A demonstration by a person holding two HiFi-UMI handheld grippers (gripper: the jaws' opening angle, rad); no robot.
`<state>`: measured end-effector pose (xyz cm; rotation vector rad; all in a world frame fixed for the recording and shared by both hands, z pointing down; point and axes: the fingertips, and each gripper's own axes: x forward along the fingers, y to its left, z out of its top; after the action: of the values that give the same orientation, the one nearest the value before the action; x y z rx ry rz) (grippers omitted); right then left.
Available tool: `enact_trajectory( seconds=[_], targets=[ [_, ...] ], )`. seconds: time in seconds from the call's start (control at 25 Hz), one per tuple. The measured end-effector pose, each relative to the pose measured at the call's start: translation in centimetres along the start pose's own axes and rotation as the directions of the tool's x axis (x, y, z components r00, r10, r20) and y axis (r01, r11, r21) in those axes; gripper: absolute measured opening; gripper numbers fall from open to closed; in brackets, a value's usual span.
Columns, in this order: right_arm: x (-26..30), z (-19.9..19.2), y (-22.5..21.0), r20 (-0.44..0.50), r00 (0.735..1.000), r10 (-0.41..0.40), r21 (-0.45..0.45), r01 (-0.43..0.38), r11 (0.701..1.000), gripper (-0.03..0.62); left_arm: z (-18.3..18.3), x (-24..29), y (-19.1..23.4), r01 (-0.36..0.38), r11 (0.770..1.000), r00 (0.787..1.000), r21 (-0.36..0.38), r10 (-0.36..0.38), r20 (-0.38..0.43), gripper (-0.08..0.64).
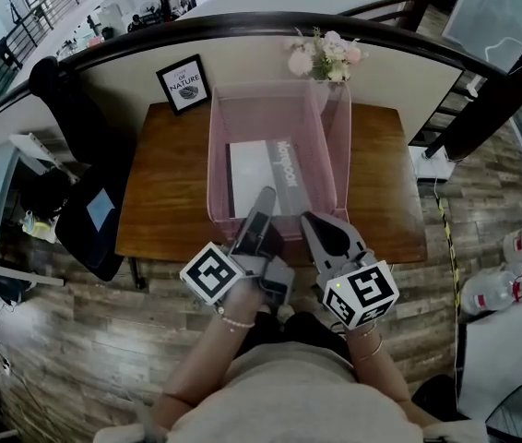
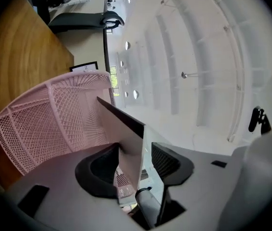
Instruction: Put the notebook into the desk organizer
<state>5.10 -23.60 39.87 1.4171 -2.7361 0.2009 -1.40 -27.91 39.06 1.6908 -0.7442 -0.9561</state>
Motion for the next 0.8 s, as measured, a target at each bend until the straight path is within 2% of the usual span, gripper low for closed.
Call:
enact_trajectory(
  seconds=[0.2, 0.48, 0.8],
  targets=[
    [-0.4, -0.1, -0.2, -0.004, 1.000, 0.009, 0.000, -0.009, 1.000, 0.012, -0.5, -0.5, -0.1, -0.024, 1.000, 1.000, 0.015, 0.024, 0.008, 0.261],
    [-0.6, -0.5, 0.3, -0.009, 1.000, 0.030, 0.005, -0.030, 1.000, 0.012, -1.5, -1.5, 0.1, -0.060, 0.998, 0.998, -0.002, 0.060, 0.004, 0.320],
    [-0.6, -0.7, 0.5, -0.011, 0.999, 0.036, 0.007, -0.036, 0.999, 0.012, -2.0, -2.4, 0.4, -0.075, 0.997, 0.997, 0.000, 0.075, -0.009, 0.318]
  ],
)
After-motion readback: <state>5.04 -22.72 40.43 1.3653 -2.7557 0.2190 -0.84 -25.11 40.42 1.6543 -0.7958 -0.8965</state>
